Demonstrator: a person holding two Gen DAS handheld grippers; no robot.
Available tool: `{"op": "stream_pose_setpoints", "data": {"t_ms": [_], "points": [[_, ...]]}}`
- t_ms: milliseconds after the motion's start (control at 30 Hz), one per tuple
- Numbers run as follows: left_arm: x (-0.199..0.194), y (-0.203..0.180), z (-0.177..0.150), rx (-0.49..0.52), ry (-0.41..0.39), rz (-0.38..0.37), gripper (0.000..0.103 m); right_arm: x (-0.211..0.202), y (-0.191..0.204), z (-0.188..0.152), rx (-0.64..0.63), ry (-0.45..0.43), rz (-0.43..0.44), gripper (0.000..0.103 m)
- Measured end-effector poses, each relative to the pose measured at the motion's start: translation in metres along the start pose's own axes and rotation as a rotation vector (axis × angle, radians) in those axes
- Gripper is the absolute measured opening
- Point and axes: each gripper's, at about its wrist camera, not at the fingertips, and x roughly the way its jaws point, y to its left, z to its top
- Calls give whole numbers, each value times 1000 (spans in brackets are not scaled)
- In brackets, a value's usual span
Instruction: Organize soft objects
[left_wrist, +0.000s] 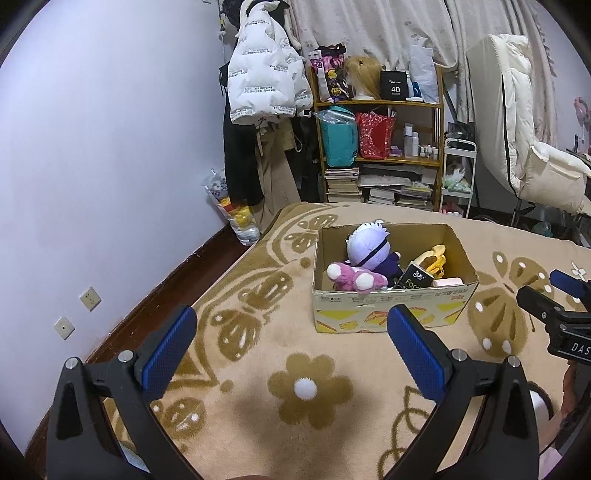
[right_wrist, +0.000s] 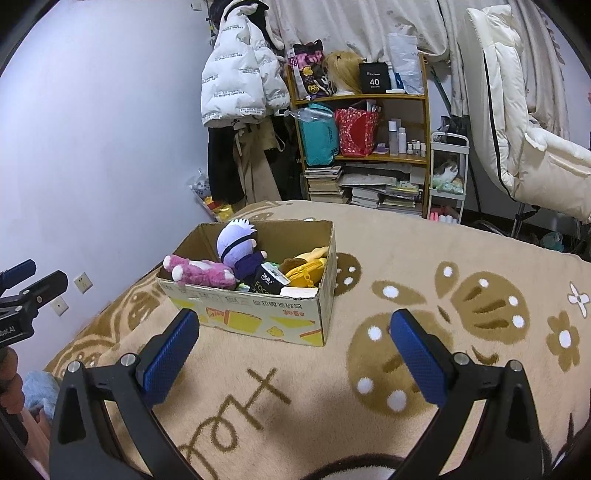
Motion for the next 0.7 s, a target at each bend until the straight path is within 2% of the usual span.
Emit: {"op": "stream_pose_setpoints", "data": {"t_ms": [700], "points": [[-2,-1,-1,3,-2,10,102,0,-3,1,-6,-1,0,103]]}}
